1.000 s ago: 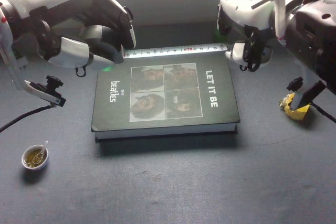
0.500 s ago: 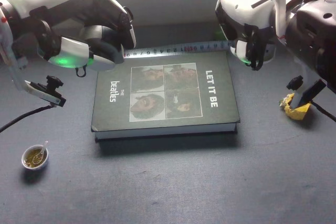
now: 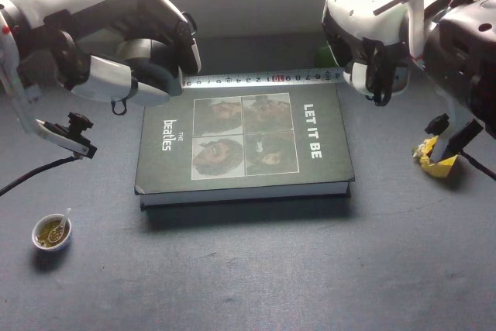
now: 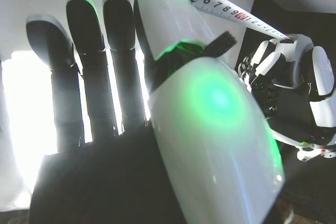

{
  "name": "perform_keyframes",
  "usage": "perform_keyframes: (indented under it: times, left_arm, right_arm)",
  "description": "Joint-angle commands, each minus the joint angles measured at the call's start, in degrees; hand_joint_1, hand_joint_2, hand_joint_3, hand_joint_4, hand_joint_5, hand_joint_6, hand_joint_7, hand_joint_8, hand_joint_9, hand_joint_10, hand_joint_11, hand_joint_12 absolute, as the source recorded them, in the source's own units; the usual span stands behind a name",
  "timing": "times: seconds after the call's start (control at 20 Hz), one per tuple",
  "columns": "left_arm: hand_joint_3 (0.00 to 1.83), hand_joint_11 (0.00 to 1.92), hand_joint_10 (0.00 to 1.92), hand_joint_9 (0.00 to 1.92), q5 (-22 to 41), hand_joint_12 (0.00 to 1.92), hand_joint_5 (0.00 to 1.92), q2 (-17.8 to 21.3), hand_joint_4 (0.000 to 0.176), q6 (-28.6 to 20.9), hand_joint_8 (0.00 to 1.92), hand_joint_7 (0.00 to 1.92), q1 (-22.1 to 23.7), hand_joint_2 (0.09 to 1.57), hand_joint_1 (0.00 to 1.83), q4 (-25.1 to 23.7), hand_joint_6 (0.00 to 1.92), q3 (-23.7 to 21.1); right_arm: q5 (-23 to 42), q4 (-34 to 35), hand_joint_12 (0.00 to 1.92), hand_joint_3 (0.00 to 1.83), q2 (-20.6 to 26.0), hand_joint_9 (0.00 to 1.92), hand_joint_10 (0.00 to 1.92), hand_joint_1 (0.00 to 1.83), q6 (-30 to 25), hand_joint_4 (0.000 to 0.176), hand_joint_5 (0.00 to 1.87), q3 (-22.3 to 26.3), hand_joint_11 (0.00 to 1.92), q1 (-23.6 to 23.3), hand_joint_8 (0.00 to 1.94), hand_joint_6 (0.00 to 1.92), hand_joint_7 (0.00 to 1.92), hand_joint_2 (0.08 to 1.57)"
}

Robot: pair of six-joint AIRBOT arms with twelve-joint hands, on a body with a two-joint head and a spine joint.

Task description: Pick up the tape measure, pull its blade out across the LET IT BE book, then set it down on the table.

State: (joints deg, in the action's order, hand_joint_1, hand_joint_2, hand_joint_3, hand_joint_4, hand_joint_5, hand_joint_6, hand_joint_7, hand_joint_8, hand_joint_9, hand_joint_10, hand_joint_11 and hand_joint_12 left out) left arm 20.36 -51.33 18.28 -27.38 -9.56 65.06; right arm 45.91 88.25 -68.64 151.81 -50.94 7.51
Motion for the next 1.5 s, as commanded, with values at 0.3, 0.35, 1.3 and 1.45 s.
perform_keyframes:
  times: [0.3,0.35,1.3,1.45]
  left_arm:
    - [0.00,0.92,0.99,1.00,7.3,1.43,1.04,0.0,0.000,-0.6,0.78,1.06,0.9,1.06,1.50,1.2,0.64,0.3]
    - [0.00,0.92,0.99,1.00,7.3,1.43,1.04,0.0,0.000,-0.6,0.78,1.06,0.9,1.06,1.50,1.2,0.64,0.3]
    - [0.00,0.91,1.00,0.99,7.3,1.45,1.03,-0.1,0.000,-0.8,0.80,1.06,0.7,1.07,1.50,1.2,0.63,0.3]
    - [0.00,0.91,1.01,0.99,7.3,1.45,1.03,-0.1,0.000,-0.8,0.79,1.06,0.7,1.07,1.50,1.2,0.63,0.3]
  right_arm:
    - [-0.9,-4.6,1.68,0.00,0.1,0.68,1.33,1.17,-1.5,0.000,0.77,-2.6,0.64,0.9,1.33,1.23,0.84,1.21]
    - [-1.1,-4.6,1.69,0.00,0.1,0.70,1.54,1.31,-1.5,0.000,0.73,-2.5,0.64,0.8,1.28,1.24,0.82,1.22]
    - [-0.2,-5.3,1.42,0.00,1.1,0.39,0.67,1.02,-0.2,0.000,0.59,-0.3,0.14,0.7,0.20,0.11,0.60,1.19]
    - [-0.1,-4.6,1.41,0.00,1.3,0.38,0.66,1.00,0.2,0.000,0.59,-0.2,0.13,0.3,0.18,0.09,0.59,1.19]
